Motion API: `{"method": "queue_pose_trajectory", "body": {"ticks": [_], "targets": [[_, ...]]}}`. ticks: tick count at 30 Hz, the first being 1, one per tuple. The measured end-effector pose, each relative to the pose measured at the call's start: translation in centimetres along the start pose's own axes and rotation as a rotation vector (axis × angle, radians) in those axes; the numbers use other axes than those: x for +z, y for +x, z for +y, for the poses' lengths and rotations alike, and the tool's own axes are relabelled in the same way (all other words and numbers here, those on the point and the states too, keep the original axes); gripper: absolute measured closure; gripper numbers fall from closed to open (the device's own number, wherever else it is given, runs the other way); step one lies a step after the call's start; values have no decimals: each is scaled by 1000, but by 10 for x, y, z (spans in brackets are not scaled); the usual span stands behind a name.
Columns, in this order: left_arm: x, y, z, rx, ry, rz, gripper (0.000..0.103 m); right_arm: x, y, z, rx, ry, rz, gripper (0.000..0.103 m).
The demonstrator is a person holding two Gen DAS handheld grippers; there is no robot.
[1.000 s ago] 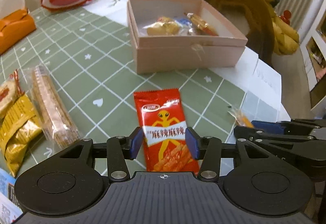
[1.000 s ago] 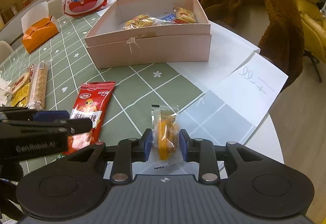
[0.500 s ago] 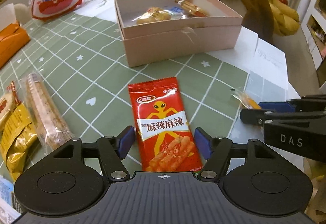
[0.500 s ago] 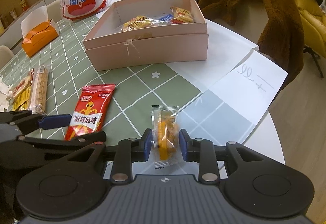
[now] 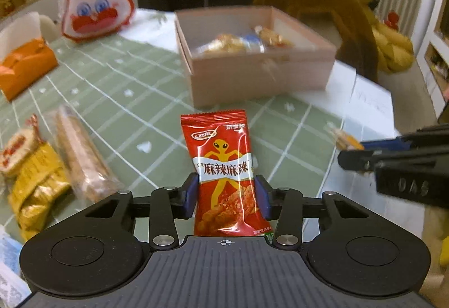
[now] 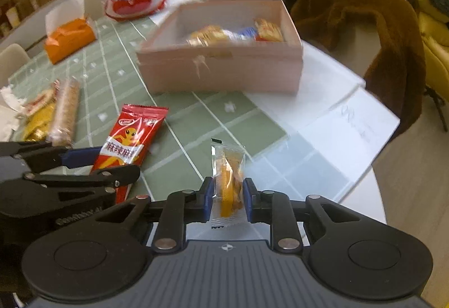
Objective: Organize snacks
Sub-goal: 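Lift the red spicy-strip packet and orange packet with both tools, then carry both packets over the pink box and open both tools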
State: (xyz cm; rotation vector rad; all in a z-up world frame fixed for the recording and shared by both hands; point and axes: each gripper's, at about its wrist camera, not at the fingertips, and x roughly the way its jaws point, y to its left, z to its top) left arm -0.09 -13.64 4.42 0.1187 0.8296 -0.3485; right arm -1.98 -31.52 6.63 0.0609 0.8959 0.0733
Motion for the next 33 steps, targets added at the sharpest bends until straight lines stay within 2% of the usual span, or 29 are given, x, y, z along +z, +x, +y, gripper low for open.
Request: {"method": "queue_pose_trajectory", "body": {"ticks": [3,5,7,9,10,12,15,17,19,20,21,23,24,25,29,33], "targets": [[27,-34,8,-55,-53,-115,57,29,-28,-3,15,-13,-89,81],[64,-57,15,-102,-47,-214,56,62,-53,-9,35,-13,-177,81],[108,-66,26,-154,-47,-260,55,107,-72,-16,42,-5,-241,81],[145,-53,38,-200,-78,-230,54,145,-75,-22,58,18,-258,81],[161,-39,43,-195,-98,-198,54,166,-70,-26,74,29,-256,81],[176,-17,53,-183,-147,-173,55,193,-50,-32,68,53,-235,81],[191,22,66,-256,-233,-159,54,217,-6,-39,70,102,-163,80],[206,64,72,-341,-290,-53,53,226,29,-42,17,124,-104,67],[215,99,74,-400,-311,68,53,226,54,-41,-41,117,-61,61],[214,106,74,-400,-305,83,54,222,59,-40,-59,115,-50,60],[212,108,76,-381,-294,75,54,216,60,-40,-57,114,-46,60],[205,102,79,-347,-272,53,58,201,56,-42,-33,113,-48,44],[201,96,81,-333,-265,48,60,194,55,-42,-37,114,-51,41],[194,87,82,-316,-255,39,64,183,53,-41,-43,109,-52,40],[161,45,89,-200,-198,1,65,144,50,-26,-53,51,-32,40],[108,-2,109,-115,-198,-7,65,102,45,0,-28,5,-19,37]]}}
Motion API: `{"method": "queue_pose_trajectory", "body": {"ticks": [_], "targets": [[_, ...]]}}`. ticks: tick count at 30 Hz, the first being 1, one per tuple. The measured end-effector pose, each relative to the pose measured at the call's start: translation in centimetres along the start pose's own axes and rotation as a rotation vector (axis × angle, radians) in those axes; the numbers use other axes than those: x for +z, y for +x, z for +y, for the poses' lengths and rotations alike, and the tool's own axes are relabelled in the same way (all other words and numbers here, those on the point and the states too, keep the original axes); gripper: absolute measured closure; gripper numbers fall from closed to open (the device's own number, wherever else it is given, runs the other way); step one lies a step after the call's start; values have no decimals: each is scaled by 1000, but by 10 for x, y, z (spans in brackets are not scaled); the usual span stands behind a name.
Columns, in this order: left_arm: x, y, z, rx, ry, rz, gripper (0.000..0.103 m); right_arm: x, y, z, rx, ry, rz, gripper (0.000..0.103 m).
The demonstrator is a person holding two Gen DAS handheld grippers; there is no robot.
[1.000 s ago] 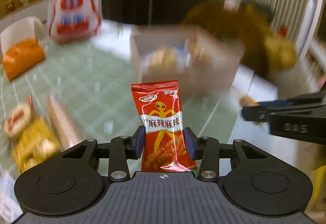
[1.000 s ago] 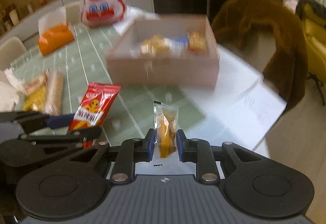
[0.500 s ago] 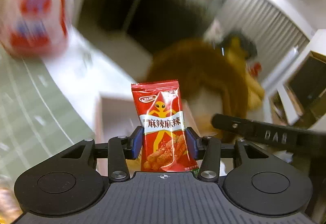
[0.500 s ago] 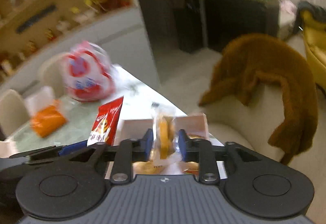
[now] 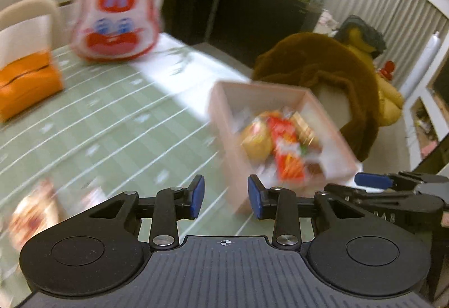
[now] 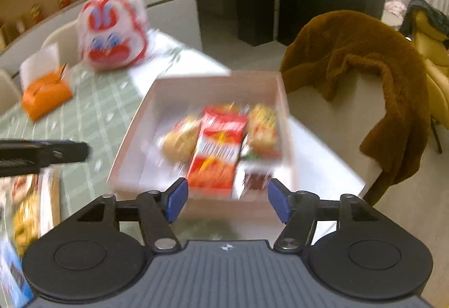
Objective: Organize snacks
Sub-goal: 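Carry both packets over the pink box and open both tools, then move both tools toward the yellow wafer packets and rice cake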
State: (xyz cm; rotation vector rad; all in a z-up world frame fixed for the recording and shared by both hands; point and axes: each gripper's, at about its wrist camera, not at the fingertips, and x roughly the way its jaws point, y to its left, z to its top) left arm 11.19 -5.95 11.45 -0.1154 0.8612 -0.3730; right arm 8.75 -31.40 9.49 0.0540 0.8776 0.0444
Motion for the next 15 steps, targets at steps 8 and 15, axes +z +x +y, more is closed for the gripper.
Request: {"method": "queue_pose_trajectory", "body": {"ticks": [8,15], "targets": [[-82,-63,72,271,-171,75,65,-52,7,29,139,64,101,34],[-122,-64,100,413,-306,143,65,-69,16,44,163,46,141,34]]}}
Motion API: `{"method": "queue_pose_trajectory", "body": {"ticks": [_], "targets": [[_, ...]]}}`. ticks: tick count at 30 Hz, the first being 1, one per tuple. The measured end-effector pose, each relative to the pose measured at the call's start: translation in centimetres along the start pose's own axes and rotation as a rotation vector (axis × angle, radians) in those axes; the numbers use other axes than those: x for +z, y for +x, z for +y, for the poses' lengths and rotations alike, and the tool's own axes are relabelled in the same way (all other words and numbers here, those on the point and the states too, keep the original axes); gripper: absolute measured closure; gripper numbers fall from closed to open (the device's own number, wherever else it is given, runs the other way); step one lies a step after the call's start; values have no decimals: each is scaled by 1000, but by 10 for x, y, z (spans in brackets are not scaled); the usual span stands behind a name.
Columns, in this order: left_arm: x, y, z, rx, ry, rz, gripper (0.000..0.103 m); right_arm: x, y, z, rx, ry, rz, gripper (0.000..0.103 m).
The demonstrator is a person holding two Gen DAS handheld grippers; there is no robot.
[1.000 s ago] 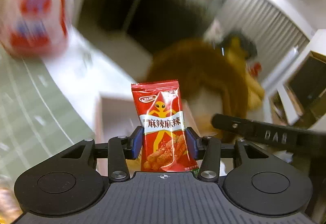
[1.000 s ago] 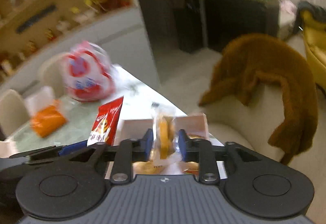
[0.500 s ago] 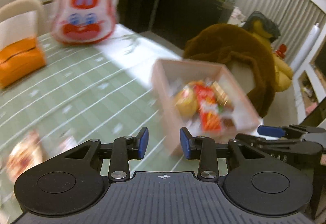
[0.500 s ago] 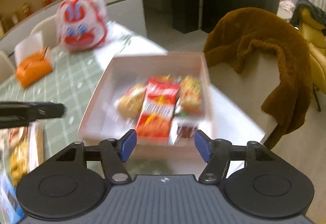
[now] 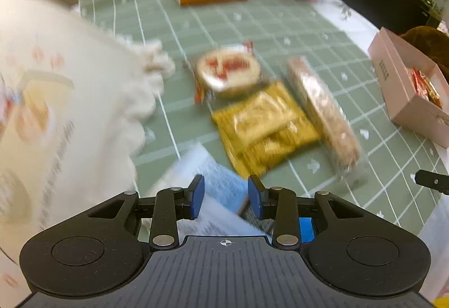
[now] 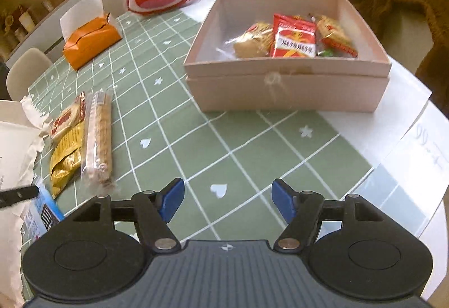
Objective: Organize snacks
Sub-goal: 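Move both tools toward the yellow wafer packets and rice cake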
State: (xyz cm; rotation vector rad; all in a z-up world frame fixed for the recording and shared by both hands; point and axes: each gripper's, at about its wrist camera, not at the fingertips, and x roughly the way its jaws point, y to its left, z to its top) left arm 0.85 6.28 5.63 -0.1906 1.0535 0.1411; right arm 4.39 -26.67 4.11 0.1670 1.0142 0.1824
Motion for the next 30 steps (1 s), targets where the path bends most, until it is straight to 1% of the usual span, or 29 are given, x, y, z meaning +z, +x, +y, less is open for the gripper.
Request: {"method": "queue_pose_trajectory", "body": {"ticks": [2,4,6,8,11,15,17,21,23,25,30], "targets": [[-3,-1,-6,0,19,-23,64,-2,0,2,3,-11,4,34],[-1,1,-13,-30,29,-30,64,-4,0,4,4,-22,8,34],[-1,4,-19,-33,44,-37,64,-5,0,7,5,-30,14,34],[-1,4,-21,-56,58,-47,64,-6,0,12,7,-43,17,34],[1,10,-23,-117,57,-28,65,-10,0,27,31,-85,27,34],[7,16,-21,-217,56,-13,66,-16,5,62,68,-184,54,33],[12,16,-19,-277,54,-23,66,-19,10,81,85,-230,68,33],[24,9,-11,-353,52,-69,66,-21,15,118,130,-298,84,33],[26,6,-6,-363,50,-77,66,-22,17,137,150,-335,89,33],[25,5,1,-352,36,-76,66,-24,18,155,170,-375,97,33],[15,1,24,-327,-32,-56,66,-33,21,195,205,-474,111,33]]}}
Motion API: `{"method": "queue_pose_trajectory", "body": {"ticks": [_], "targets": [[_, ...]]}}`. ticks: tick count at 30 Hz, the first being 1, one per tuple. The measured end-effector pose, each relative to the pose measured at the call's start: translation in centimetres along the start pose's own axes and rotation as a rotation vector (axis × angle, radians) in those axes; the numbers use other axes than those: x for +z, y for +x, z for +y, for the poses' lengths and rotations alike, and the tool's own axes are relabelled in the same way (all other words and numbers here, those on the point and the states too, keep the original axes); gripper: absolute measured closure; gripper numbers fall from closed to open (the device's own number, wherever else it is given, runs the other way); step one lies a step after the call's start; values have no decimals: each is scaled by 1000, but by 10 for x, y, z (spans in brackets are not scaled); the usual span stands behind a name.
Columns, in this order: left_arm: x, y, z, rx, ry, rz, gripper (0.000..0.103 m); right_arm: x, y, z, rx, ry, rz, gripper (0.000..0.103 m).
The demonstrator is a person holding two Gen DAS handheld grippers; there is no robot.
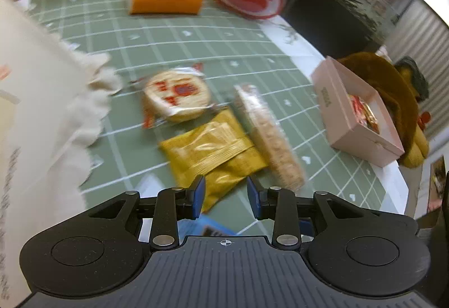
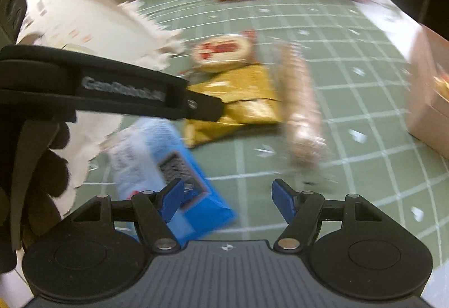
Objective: Organize snacks
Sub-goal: 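Move both tools toward the yellow wafer packets and rice cake, then grasp the blue milk-biscuit packet with the right tool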
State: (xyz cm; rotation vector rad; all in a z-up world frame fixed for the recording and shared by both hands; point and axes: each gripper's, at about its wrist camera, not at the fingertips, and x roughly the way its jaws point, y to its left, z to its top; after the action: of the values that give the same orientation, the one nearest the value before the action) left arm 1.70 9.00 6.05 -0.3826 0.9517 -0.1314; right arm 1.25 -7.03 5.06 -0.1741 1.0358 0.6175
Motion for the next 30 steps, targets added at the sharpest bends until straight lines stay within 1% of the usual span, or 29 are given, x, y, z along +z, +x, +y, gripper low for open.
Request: {"method": "queue_pose_trajectory", "body": {"ticks": [4,6,7,9,14,17,21,24,30], "targets": [[-2,-9,17,24,-49,-10,67,2,8,19,35,-45,23,31],[-2,-11,22,30,-64,-16,67,1,14,23,46,-47,40,31],[-1,-12,24,30,-71,-19,67,0,15,23,49,-43,35,29],[-1,-14,26,25,-76,-22,67,-1,15,24,49,-45,27,29],[4,-13,23,18,-58,-17,67,0,13,29,66,-76,33,29],[6,-13,20,34,-38,-9,67,1,19,34,68,-91,47,23],[6,-10,18,68,-12,12,67,0,19,36,68,-101,38,22],[5,-6,17,95,6,30,68,1,18,37,85,-112,44,22],[4,-13,19,117,23,37,70,1,22,45,104,-141,57,18]]}}
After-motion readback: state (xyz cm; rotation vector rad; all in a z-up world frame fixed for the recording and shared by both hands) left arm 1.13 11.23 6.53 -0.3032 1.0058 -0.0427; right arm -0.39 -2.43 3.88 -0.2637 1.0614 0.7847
